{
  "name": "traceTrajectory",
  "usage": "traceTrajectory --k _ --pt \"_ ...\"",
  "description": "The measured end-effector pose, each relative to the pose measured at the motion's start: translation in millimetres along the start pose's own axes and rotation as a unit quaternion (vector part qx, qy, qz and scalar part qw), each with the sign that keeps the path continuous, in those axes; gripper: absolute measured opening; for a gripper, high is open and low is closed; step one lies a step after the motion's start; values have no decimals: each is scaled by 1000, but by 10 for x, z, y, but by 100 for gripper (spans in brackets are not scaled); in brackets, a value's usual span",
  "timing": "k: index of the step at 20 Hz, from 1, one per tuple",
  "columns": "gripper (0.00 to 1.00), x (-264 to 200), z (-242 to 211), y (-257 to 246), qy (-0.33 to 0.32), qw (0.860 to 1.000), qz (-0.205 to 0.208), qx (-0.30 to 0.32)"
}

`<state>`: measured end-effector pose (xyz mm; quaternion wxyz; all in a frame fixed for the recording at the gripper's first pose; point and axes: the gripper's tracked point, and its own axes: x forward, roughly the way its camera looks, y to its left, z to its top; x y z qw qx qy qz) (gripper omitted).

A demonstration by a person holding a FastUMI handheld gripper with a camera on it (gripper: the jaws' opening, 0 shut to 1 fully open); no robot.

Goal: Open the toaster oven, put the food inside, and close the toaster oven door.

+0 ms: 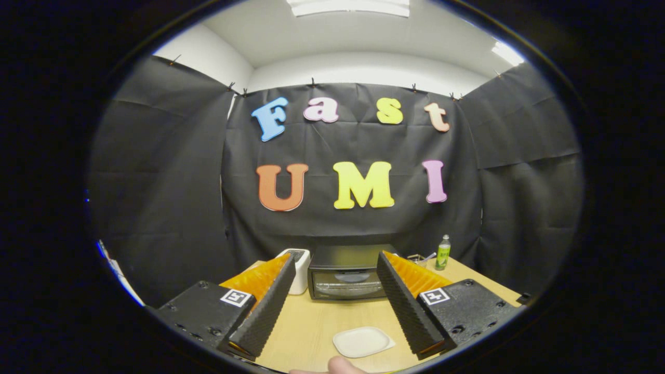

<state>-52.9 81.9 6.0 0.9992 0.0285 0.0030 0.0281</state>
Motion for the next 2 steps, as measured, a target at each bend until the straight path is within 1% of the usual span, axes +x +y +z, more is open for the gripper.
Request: traceTrajectory --k 2 --pt "100 -5 -1 -31 -3 1000 -7 -7"
